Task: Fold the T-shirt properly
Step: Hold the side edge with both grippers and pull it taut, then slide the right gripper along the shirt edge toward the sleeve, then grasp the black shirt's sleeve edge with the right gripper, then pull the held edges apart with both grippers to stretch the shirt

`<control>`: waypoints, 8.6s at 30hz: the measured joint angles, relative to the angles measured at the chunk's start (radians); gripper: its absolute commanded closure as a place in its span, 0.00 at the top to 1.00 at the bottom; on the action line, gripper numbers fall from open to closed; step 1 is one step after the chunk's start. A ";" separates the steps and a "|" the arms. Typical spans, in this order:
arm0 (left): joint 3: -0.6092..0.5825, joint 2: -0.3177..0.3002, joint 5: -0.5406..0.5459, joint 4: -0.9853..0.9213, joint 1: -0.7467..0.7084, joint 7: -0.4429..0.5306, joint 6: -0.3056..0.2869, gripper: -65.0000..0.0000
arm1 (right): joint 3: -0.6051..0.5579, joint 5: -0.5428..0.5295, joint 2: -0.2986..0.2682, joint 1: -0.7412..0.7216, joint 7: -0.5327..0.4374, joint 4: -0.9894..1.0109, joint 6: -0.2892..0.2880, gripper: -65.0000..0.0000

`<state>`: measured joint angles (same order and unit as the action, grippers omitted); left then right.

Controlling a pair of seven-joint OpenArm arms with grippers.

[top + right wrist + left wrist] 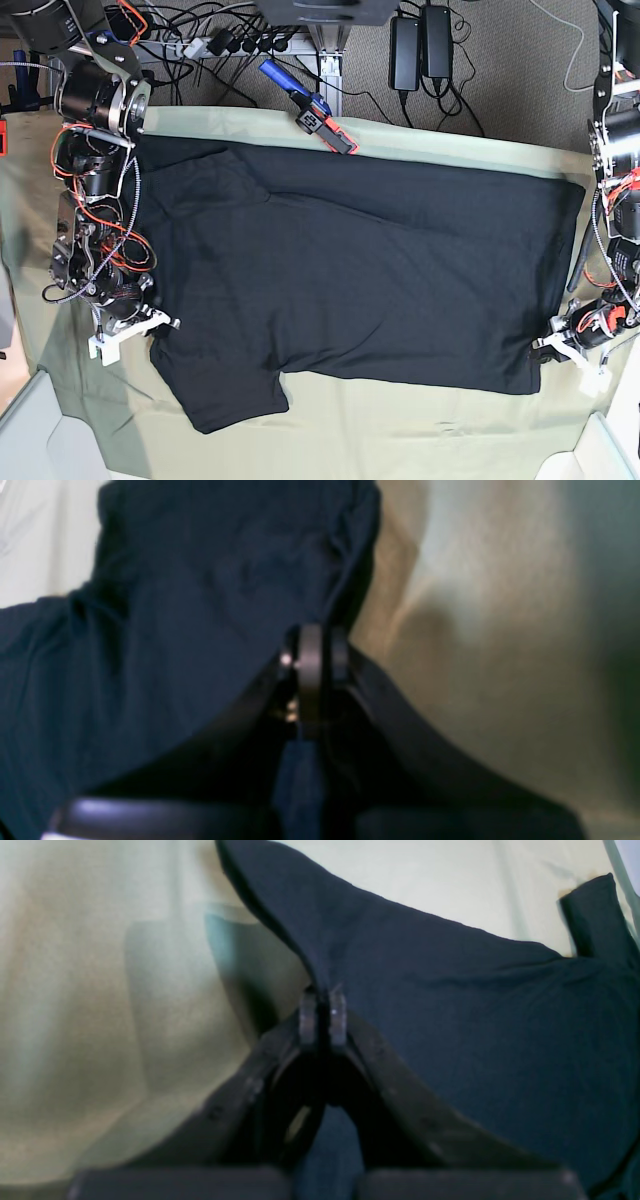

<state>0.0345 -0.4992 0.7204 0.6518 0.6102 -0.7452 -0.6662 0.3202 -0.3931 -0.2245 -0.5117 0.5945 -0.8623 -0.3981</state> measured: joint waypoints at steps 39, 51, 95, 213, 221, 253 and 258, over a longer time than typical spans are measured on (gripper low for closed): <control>-0.002 -0.122 0.220 0.001 -0.090 -0.160 -0.008 0.00 | -0.004 -0.213 -0.129 0.077 0.376 -0.131 0.000 0.00; -0.002 -0.125 0.236 0.001 -0.126 -0.167 -0.008 0.00 | -0.004 -0.213 -0.129 0.116 0.329 -0.134 0.000 0.39; -0.002 -0.127 0.255 0.007 -0.125 -0.172 -0.008 0.00 | -0.081 0.154 -0.023 -0.167 -0.098 0.219 0.000 0.63; -0.003 -0.169 0.323 0.304 -0.299 -0.260 -0.013 0.00 | -0.296 0.256 -0.136 0.196 -0.222 -0.409 -0.027 0.00; -0.003 -0.168 0.310 0.304 -0.300 -0.257 -0.013 0.00 | -0.296 0.265 -0.136 0.115 -0.231 -0.409 -0.028 0.00; -0.003 -0.232 0.363 0.531 -0.435 -0.303 -0.015 0.49 | -0.354 0.300 -0.142 0.106 -0.235 -0.373 -0.029 0.00; -0.003 -0.220 0.374 0.661 -0.446 -0.301 -0.014 0.49 | -0.354 0.285 -0.142 0.150 -0.232 -0.372 -0.029 0.00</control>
<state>0.0311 -0.7189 1.0943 1.3132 0.1642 -1.0458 -0.6807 -0.0334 -0.1085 -0.3660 -0.3614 0.3626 -1.2346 -0.4267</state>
